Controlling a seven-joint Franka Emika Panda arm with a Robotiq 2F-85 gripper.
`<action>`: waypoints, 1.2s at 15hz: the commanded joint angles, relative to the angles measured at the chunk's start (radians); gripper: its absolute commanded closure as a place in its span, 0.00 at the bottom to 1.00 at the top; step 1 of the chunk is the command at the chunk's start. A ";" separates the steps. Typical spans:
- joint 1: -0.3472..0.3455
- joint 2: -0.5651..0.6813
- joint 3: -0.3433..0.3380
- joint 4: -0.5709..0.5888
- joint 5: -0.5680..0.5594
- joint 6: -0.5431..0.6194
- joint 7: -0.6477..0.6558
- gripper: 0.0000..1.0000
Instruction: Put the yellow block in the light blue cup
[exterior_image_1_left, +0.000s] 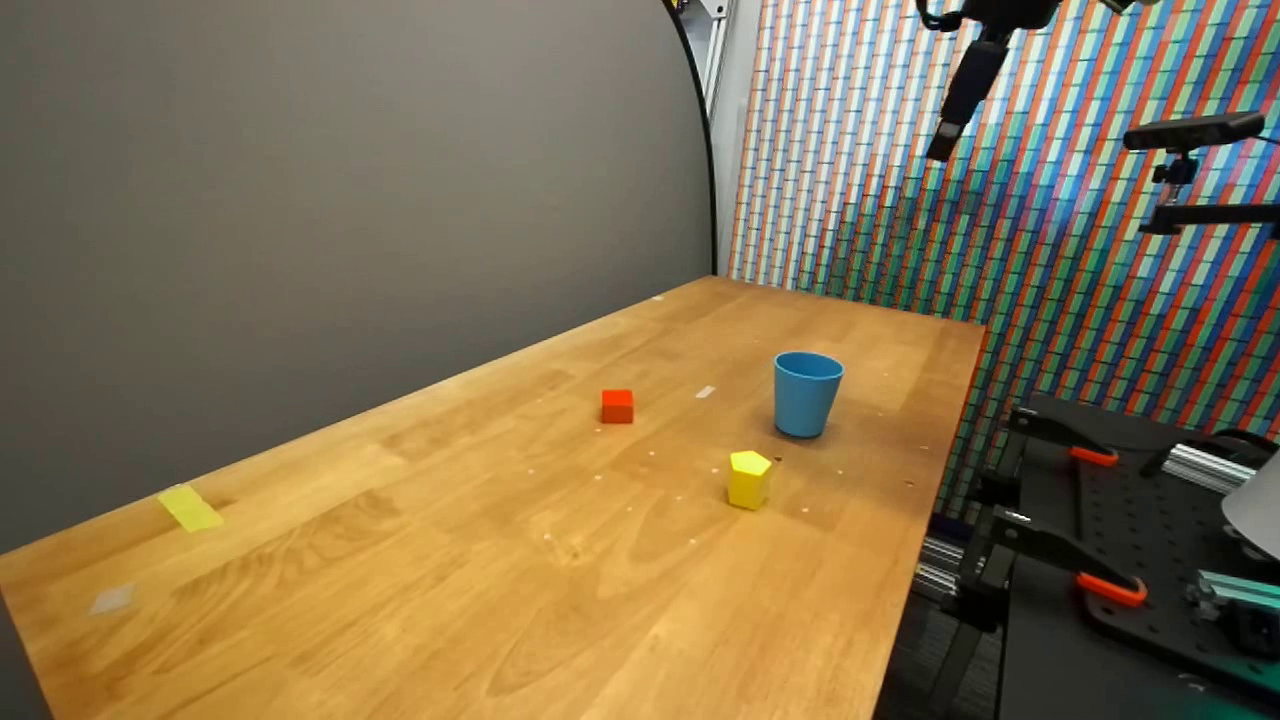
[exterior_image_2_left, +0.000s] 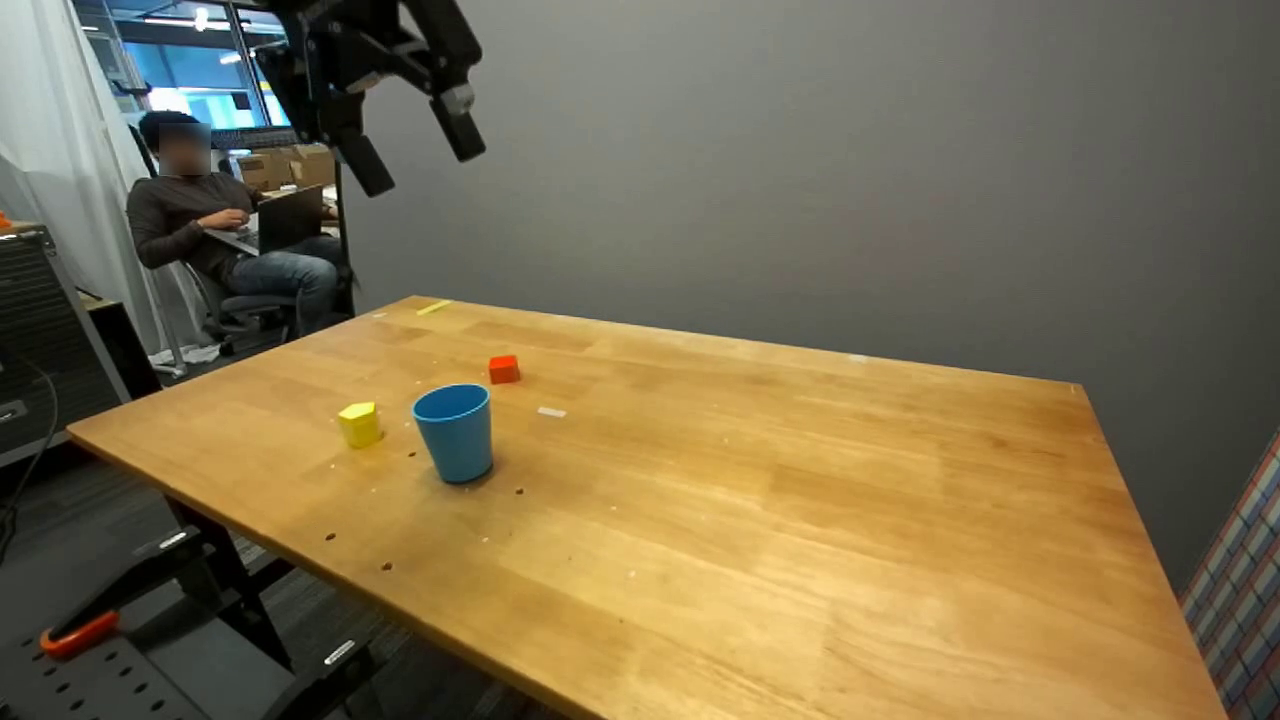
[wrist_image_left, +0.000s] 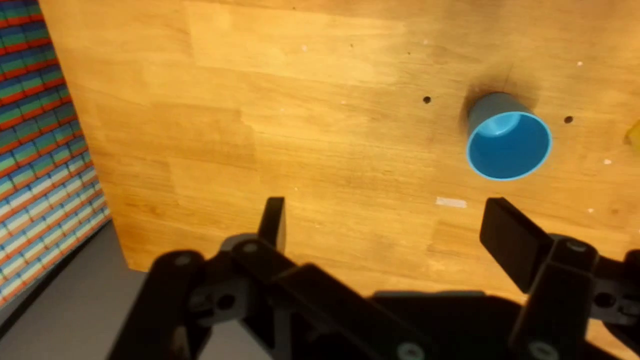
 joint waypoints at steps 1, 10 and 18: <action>0.124 0.178 0.071 0.001 0.107 0.117 0.078 0.00; 0.344 0.651 0.217 0.136 0.365 0.267 0.114 0.00; 0.325 0.968 0.244 0.208 0.339 0.519 0.064 0.00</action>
